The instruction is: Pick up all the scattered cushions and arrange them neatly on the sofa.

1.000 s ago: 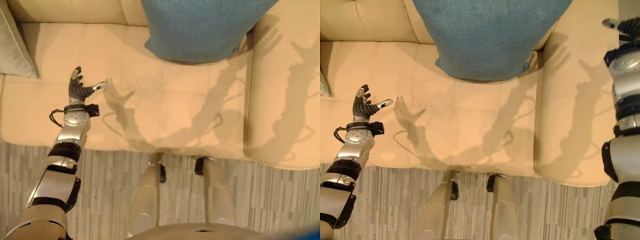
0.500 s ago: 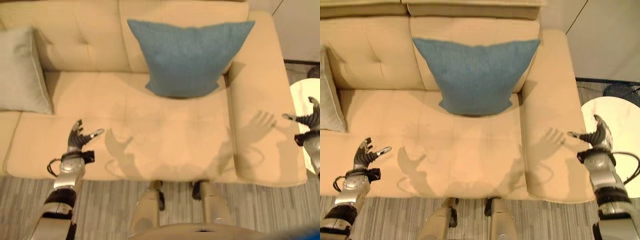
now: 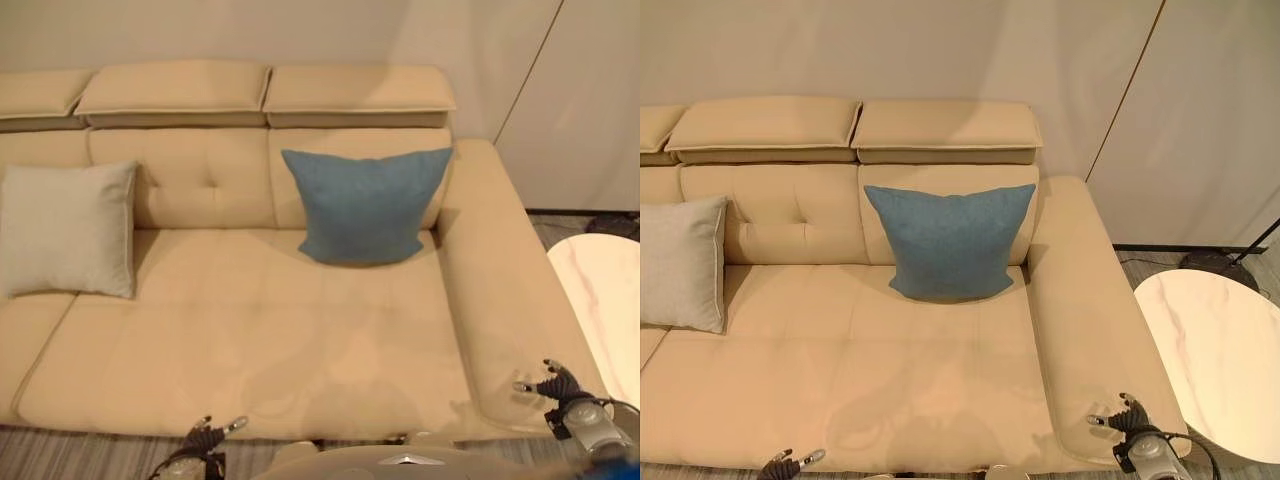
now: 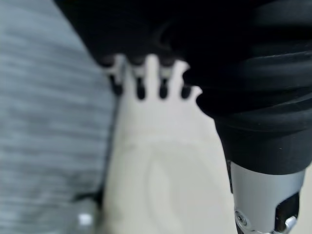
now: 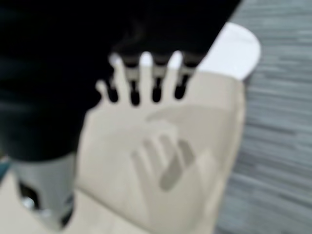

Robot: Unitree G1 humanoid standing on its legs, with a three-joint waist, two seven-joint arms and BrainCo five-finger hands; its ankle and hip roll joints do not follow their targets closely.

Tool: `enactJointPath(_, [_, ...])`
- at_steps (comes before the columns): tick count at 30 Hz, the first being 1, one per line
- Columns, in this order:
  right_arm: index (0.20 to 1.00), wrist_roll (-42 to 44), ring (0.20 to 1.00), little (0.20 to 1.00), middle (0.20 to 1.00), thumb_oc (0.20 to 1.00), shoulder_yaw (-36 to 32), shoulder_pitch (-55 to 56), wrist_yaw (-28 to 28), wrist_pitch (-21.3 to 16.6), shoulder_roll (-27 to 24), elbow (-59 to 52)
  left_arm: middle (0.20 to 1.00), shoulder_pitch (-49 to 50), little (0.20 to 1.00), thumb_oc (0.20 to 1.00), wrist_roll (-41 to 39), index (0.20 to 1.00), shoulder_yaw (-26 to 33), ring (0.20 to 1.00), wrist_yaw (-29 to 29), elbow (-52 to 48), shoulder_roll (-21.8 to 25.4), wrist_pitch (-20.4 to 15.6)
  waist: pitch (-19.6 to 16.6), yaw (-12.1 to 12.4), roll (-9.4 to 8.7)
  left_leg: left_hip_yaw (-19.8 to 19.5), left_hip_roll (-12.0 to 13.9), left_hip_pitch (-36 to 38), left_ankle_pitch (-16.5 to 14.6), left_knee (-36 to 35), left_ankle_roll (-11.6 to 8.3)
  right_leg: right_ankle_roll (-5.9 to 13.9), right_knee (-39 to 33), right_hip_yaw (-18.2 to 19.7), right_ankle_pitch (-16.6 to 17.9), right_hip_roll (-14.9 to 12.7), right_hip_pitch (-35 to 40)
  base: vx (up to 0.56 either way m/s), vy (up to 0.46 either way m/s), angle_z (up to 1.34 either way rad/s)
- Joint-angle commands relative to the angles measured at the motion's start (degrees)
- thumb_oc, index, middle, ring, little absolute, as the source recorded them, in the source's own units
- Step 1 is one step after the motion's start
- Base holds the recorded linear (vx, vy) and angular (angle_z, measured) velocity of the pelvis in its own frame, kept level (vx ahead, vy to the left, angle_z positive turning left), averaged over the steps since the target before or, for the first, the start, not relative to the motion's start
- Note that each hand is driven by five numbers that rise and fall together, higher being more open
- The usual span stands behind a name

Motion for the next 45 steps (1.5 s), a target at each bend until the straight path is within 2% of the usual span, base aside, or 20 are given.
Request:
enactJointPath(1, [1.0,-0.7,1.0,1.0,1.0,1.0,1.3,-0.8,0.3,-0.4,1.6,1.1,1.0,-1.7,1.0,1.0,4.4,1.0,0.3,1.0,-0.7,-0.3,2.5,-0.1,3.1,-0.9,-4.07,1.3,0.7,7.1,-4.3,1.8,-3.78,6.85,-14.4,0.8,5.5,-2.5,11.0,-0.09,-0.129,0.0])
enactJointPath(5, [1.0,1.5,1.0,1.0,1.0,1.0,0.7,-0.4,0.0,-0.4,3.4,3.9,1.0,-2.8,1.0,1.0,5.7,1.0,-1.7,1.0,-0.7,0.4,2.5,0.0,4.1,-1.5,-4.06,0.9,2.6,4.5,-2.6,2.9,-5.27,5.92,-15.3,0.8,4.2,-1.0,11.3,-0.15,-0.112,0.11])
enactJointPath(7, [1.0,2.3,1.0,1.0,1.0,1.0,1.4,-1.0,-0.2,0.2,4.0,5.8,1.0,-4.5,1.0,1.0,7.4,1.0,-3.5,1.0,-0.2,0.4,2.4,0.4,5.7,-1.4,-4.7,0.5,3.9,-0.6,-1.6,8.6,-6.1,5.02,-16.3,0.1,4.3,-0.6,10.7,-0.31,-0.093,0.54])
enactJointPath(8, [1.0,2.2,1.0,1.0,1.0,1.0,1.6,-1.0,-0.3,0.2,4.1,6.1,1.0,-4.5,1.0,1.0,7.4,1.0,-3.4,1.0,0.0,0.5,2.2,0.5,5.9,-1.3,-4.87,-0.2,3.7,-1.1,-2.4,10.2,-5.7,4.97,-16.1,0.1,4.6,-0.8,10.4,-0.31,-0.057,0.37])
enactJointPath(10, [1.0,2.2,1.0,1.0,1.0,1.0,1.7,-1.2,-0.2,0.5,4.3,6.6,1.0,-4.5,1.0,1.0,7.2,1.0,-3.3,1.0,-0.1,1.0,1.2,0.4,6.6,-1.2,-5.97,-2.5,1.5,-1.0,-7.9,17.0,-4.34,4.98,-15.1,0.5,6.0,-2.1,9.0,-0.22,-0.005,0.16])
enactJointPath(13, [1.0,1.7,1.0,1.0,1.0,1.0,1.7,-1.2,-0.2,0.7,4.4,7.0,1.0,-4.2,1.0,1.0,6.9,1.0,-3.1,1.0,-0.2,1.5,0.0,0.5,5.9,-2.3,-6.1,-3.7,0.1,2.0,-11.5,21.4,-3.4,4.94,-14.7,0.9,7.4,-2.8,7.3,-0.17,0.099,0.19])
enactJointPath(16, [1.0,1.5,1.0,1.0,1.0,1.0,1.4,-1.0,-0.1,0.9,4.6,7.3,1.0,-4.4,1.0,1.0,6.6,1.0,-3.9,1.0,-0.3,1.2,-1.1,0.4,4.7,-3.7,-4.96,-5.1,-1.0,6.4,-12.8,18.9,-3.49,5.23,-13.9,1.5,9.0,-2.7,4.7,-0.15,0.179,0.08])
enactJointPath(18, [1.0,1.2,1.0,1.0,1.0,1.0,1.3,-0.9,-0.1,1.3,5.4,7.8,1.0,-5.4,1.0,1.0,7.8,1.0,-5.9,1.0,-0.4,0.7,-1.5,0.2,4.2,-4.8,-4.73,-5.4,-3.2,8.9,-16.0,13.1,-1.98,6.46,-13.6,2.0,11.6,-3.8,1.6,-0.22,0.26,0.21])
enactJointPath(20, [1.0,1.2,1.0,1.0,1.0,1.0,1.3,-0.9,-0.2,1.3,5.4,7.8,1.0,-5.4,1.0,1.0,7.8,1.0,-5.9,1.0,-0.4,0.7,-1.5,0.2,4.2,-4.7,-4.73,-5.4,-3.3,9.0,-15.9,12.9,-1.96,6.48,-13.6,2.1,11.6,-3.8,1.6,-0.16,0.146,0.07])
enactJointPath(21, [1.0,0.4,1.0,1.0,1.0,1.0,1.6,-1.4,-0.3,2.0,5.9,8.3,1.0,-6.2,1.0,1.0,8.5,1.0,-6.8,1.0,-0.3,0.5,-1.6,0.3,4.6,-4.8,-4.95,-6.3,-5.3,8.4,-15.9,11.3,-1.04,7.7,-14.3,1.7,13.7,-4.9,0.0,-0.27,0.214,-0.11])
enactJointPath(25, [1.0,-0.5,1.0,1.0,1.0,1.0,2.1,-2.3,0.0,3.0,7.0,8.4,1.0,-6.8,1.0,1.0,8.5,1.0,-6.7,1.0,0.1,0.6,-1.3,0.3,6.0,-4.5,-5.05,-5.4,-6.9,8.1,-14.8,8.9,0.05,10.16,-14.9,1.5,15.3,-6.7,-2.8,-0.32,0.217,-0.35])
enactJointPath(26, [1.0,-0.5,1.0,1.0,1.0,1.0,2.7,-2.6,0.3,3.1,7.5,8.8,1.0,-7.2,1.0,1.0,9.5,1.0,-7.3,1.0,0.2,1.3,-0.6,0.5,6.9,-4.6,-4.68,-4.9,-6.7,6.8,-14.3,9.6,0.7,10.07,-12.8,4.6,13.4,-6.4,-3.2,-0.26,0.11,-0.33])
enactJointPath(28, [1.0,-0.6,1.0,1.0,1.0,1.0,2.9,-2.5,0.3,3.2,7.7,9.1,1.0,-7.2,1.0,1.0,10.2,1.0,-7.4,1.0,0.1,1.6,-0.2,1.0,6.9,-4.4,-4.65,-4.7,-6.8,5.9,-13.6,9.6,1.17,9.52,-10.2,5.7,12.5,-6.7,-2.9,-0.24,0.086,-0.13])
enactJointPath(31, [1.0,0.2,1.0,1.0,1.0,1.0,2.5,-1.9,0.3,3.1,7.9,9.4,1.0,-6.6,1.0,1.0,10.3,1.0,-6.8,1.0,0.2,2.3,0.3,1.5,6.5,-3.2,-3.62,-4.4,-6.4,5.1,-11.3,7.8,2.19,7.61,-2.5,6.8,8.5,-5.9,0.0,-0.2,0.08,-0.25])
enactJointPath(34, [1.0,0.8,1.0,1.0,1.0,1.0,2.1,-1.7,0.3,3.0,8.1,9.7,1.0,-6.3,1.0,1.0,10.0,1.0,-6.0,1.0,0.2,2.5,0.9,1.9,5.0,-2.0,-3.18,-3.9,-5.6,4.2,-9.7,6.4,2.47,7.05,2.6,7.3,4.9,-5.2,3.1,-0.13,-0.001,-0.25])
enactJointPath(36, [1.0,1.0,1.0,1.0,1.0,1.0,1.7,-2.1,-0.1,2.8,7.8,9.1,1.0,-6.3,1.0,1.0,9.0,1.0,-5.7,1.0,0.5,2.3,1.1,1.8,3.6,-0.1,-3.99,-2.1,-5.3,2.6,-9.0,6.6,1.91,7.05,-0.8,4.2,4.5,-6.4,8.1,-0.14,-0.123,-0.19])
enactJointPath(38, [1.0,1.2,1.0,1.0,1.0,1.0,1.8,-2.4,-0.1,2.6,7.9,8.5,1.0,-6.1,1.0,1.0,8.3,1.0,-5.6,1.0,0.7,2.1,1.1,1.5,2.6,0.3,-4.62,-1.4,-5.0,2.1,-8.5,6.4,1.3,7.26,-4.0,3.7,3.5,-5.7,9.7,-0.07,-0.161,-0.39])
enactJointPath(41, [1.0,1.7,1.0,1.0,1.0,1.0,2.1,-2.2,-0.2,2.3,8.3,8.3,1.0,-6.3,1.0,1.0,7.8,1.0,-5.7,1.0,0.8,2.1,1.0,1.4,2.6,-0.6,-5.21,-0.8,-3.8,1.0,-7.8,7.5,-0.14,6.92,-8.2,6.0,2.4,-3.5,10.1,-0.1,-0.202,-0.3])
enactJointPath(42, [1.0,2.7,1.0,1.0,1.0,1.0,2.3,-2.0,-0.8,2.2,8.4,8.3,1.0,-7.5,1.0,1.0,8.3,1.0,-6.9,1.0,1.4,1.4,1.2,1.3,3.9,-1.5,-5.81,0.6,-1.3,-2.5,-6.6,11.7,-1.87,5.89,-9.7,5.6,2.4,-2.8,9.9,-0.21,-0.182,0.11])
enactJointPath(45, [1.0,2.2,1.0,1.0,1.0,1.0,3.3,-1.8,-1.0,2.3,8.2,9.4,1.0,-8.4,1.0,1.0,10.1,1.0,-8.1,1.0,2.4,1.4,0.8,1.5,5.2,-1.8,-6.66,-1.5,-0.9,-2.0,-8.9,15.2,-1.74,4.79,-10.3,5.3,3.6,-2.7,9.7,-0.18,-0.079,0.36])
